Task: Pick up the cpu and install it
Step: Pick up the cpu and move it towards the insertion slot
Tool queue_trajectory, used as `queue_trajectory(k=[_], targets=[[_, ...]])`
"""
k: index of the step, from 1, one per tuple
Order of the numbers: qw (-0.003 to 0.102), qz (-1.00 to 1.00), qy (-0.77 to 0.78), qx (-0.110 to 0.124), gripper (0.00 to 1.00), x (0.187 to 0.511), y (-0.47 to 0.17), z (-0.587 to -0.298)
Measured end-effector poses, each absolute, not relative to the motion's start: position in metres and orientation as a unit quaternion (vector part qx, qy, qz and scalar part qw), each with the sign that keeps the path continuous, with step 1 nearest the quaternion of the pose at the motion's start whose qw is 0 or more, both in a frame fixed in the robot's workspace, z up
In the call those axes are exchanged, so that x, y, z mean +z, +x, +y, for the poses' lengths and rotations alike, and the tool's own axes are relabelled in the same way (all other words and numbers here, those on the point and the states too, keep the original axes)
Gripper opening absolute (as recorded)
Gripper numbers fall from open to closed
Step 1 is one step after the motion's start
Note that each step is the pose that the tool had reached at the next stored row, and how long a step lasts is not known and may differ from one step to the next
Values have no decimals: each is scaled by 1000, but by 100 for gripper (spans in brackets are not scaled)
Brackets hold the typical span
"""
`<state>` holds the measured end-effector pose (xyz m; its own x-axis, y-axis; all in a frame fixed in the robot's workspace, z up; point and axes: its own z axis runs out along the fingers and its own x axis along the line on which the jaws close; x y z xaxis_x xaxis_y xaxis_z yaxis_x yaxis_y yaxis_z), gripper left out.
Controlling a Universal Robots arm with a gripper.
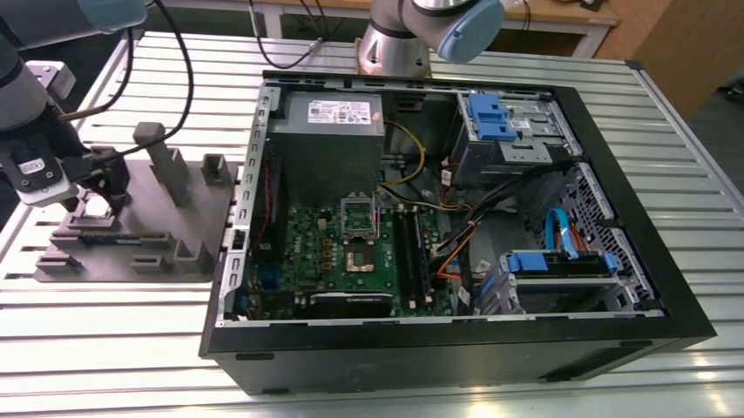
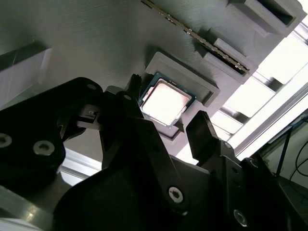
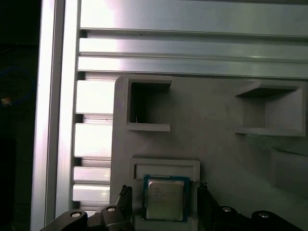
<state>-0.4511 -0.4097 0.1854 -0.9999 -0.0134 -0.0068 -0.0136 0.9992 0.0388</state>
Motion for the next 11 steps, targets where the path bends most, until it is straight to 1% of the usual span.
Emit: queue_trajectory(k=[11], targets=[[3, 1000, -3, 19, 65, 181, -451, -410]])
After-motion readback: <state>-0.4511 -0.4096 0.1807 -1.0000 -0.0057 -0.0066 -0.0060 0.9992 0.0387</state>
